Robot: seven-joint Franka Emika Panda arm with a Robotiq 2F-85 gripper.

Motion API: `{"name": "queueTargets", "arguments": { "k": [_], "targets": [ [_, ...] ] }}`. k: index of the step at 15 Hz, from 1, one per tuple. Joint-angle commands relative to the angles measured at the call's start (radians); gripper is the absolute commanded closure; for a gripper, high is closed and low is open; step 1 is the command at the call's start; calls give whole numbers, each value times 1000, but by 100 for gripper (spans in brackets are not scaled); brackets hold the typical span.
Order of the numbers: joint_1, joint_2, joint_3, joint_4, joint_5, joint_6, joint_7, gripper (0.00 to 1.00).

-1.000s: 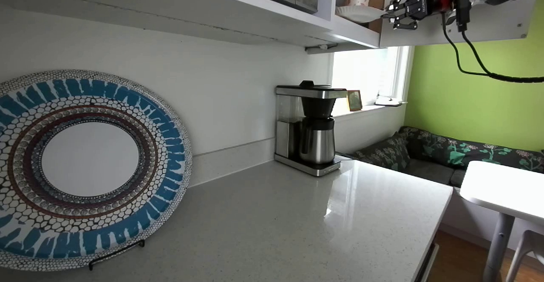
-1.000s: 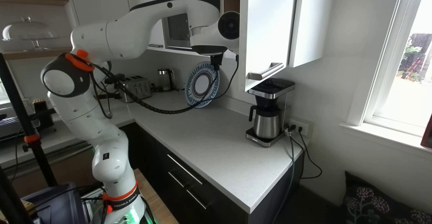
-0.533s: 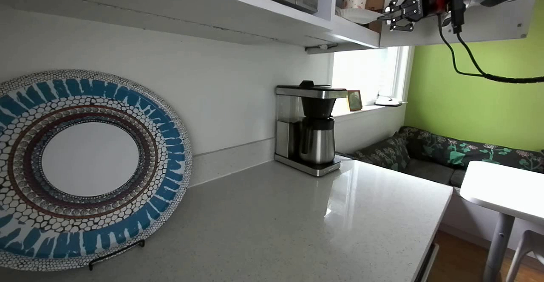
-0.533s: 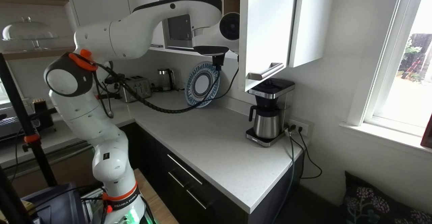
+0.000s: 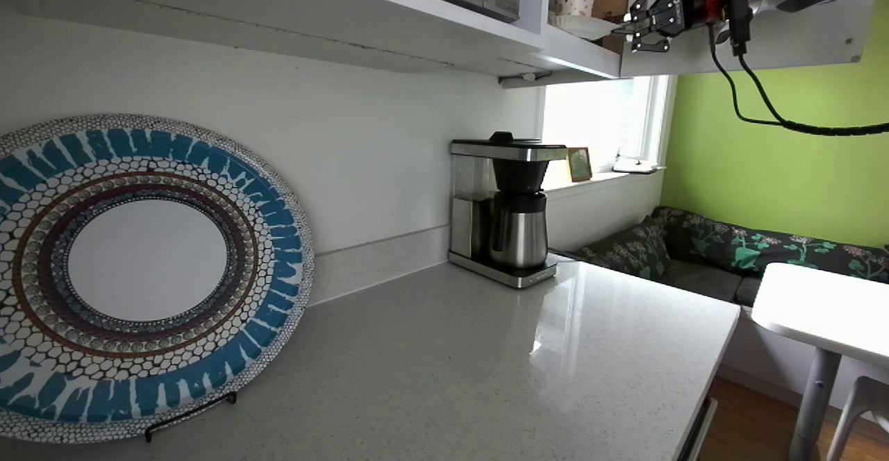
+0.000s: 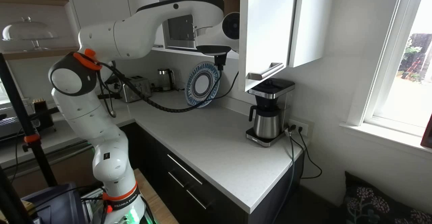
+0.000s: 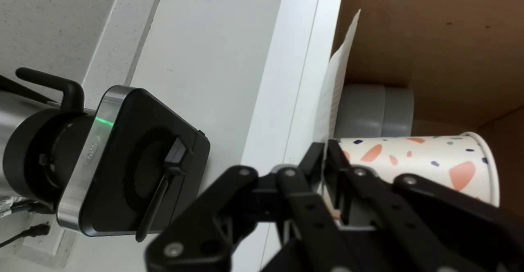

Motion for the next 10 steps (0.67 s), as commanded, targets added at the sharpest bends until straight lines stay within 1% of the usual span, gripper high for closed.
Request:
{"name": "queueTargets", "arguments": {
  "k": [1,10],
  "targets": [
    [9,22,1,22,19,23,22,98],
    [13,45,8,52,23,25,29,98]
  ]
}}
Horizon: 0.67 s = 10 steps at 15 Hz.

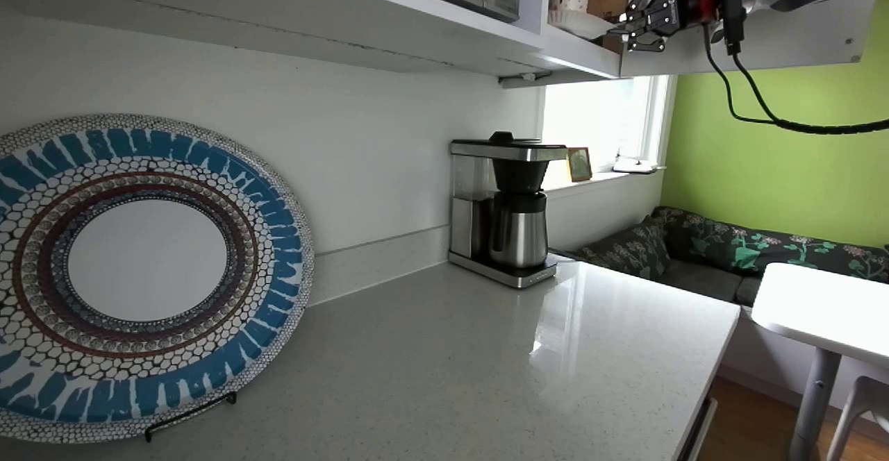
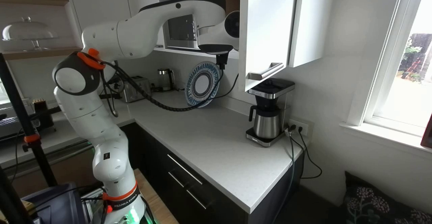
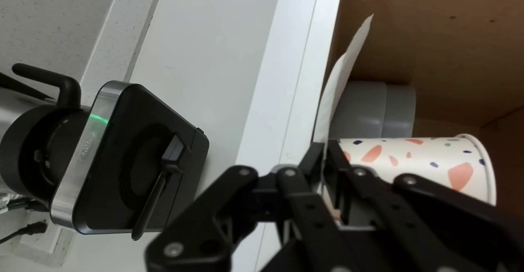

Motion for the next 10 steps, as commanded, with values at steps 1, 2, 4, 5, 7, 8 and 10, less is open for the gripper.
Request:
{"name": "queueTargets", "arguments": {
  "k": [1,2,4,5,7,8,10],
  "targets": [
    [13,22,4,24,22,26,22,98],
    [13,23,5,26,22,25,21,98],
    [13,26,6,30,20,25,21,98],
    [13,27,7,30,19,24,21,98],
    [13,28,8,29,16,24,21,98],
    [12,27,8,29,15,24,22,81],
    [11,27,10,28,11,27,25,61]
  ]
}}
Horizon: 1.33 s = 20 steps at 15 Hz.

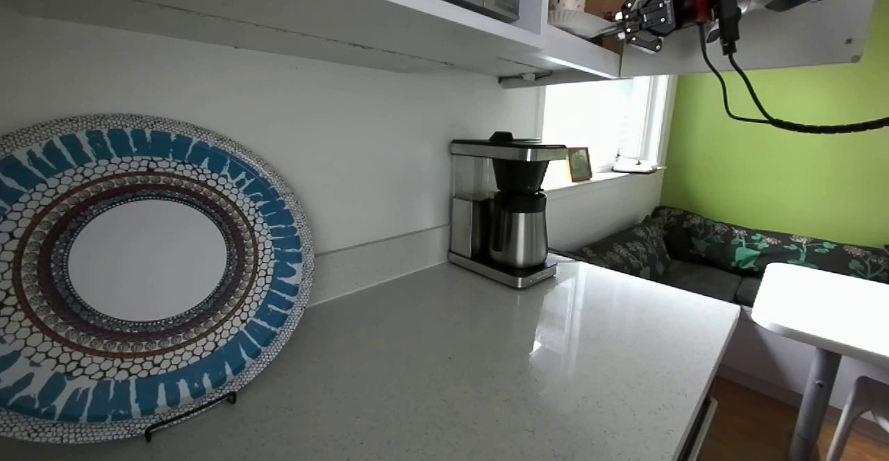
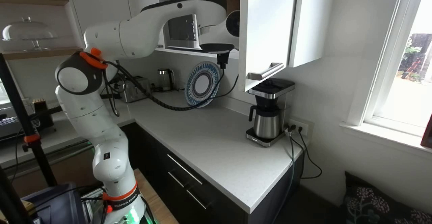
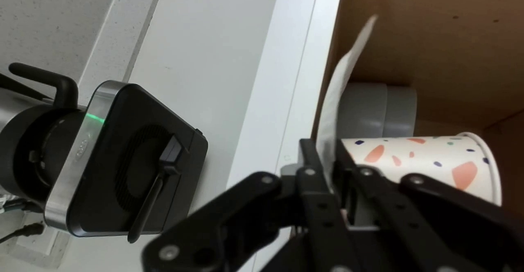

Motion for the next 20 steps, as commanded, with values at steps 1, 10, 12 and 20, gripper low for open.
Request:
{"name": "queueTargets", "arguments": {
  "k": [1,10,12,20],
  "targets": [
    [10,12,4,12,11,26,23,54],
    [7,-11,1,8,2,6,27,0],
    [5,-22,-3,3,-1,-10,23,0],
    [-10,-112,-11,-42,-69,-57,8,0]
  ]
}}
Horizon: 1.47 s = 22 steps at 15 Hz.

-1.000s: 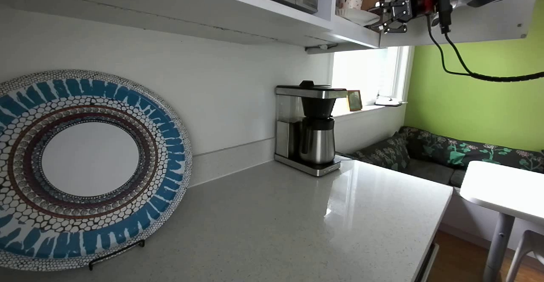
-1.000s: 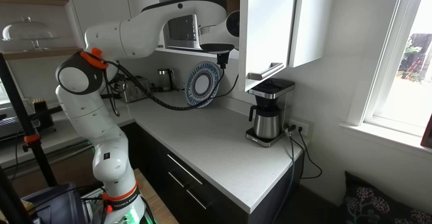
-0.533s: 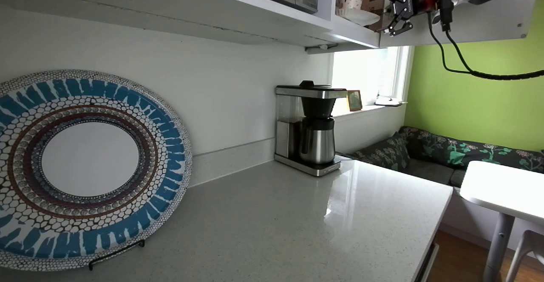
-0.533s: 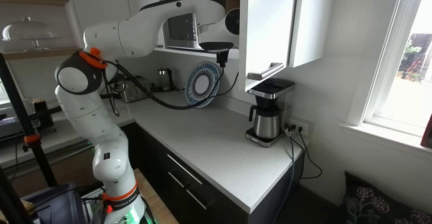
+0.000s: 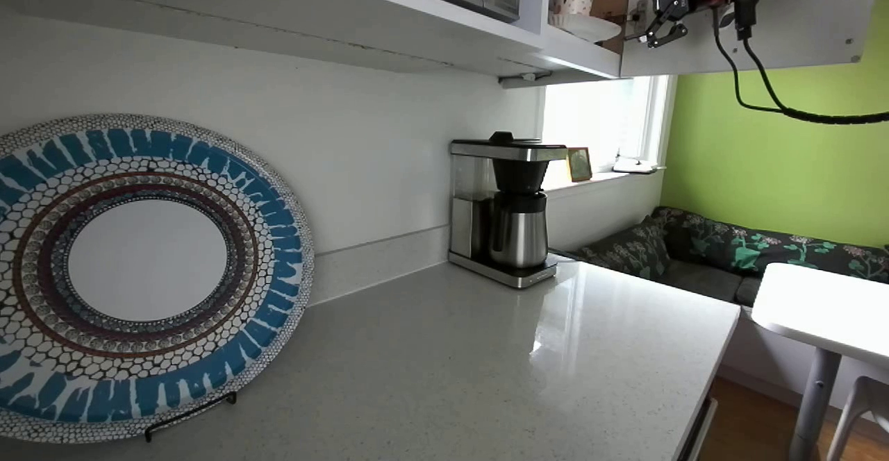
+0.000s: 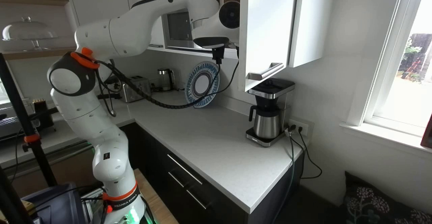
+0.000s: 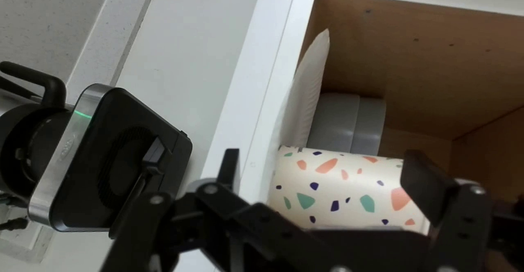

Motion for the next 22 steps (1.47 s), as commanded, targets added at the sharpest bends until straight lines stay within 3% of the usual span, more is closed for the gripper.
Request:
{"name": "queueTargets", "arguments": {
  "k": [1,11,15,22],
  "targets": [
    [-9,-76,-7,-50,-70,-35,5,0],
    [-14,-220,-12,-45,-368,-149,-59,0],
    [2,-277,-21,-9,-501,-237,-188,0],
    [76,-374,-40,53,-688,-238,-425,0]
  ]
}}
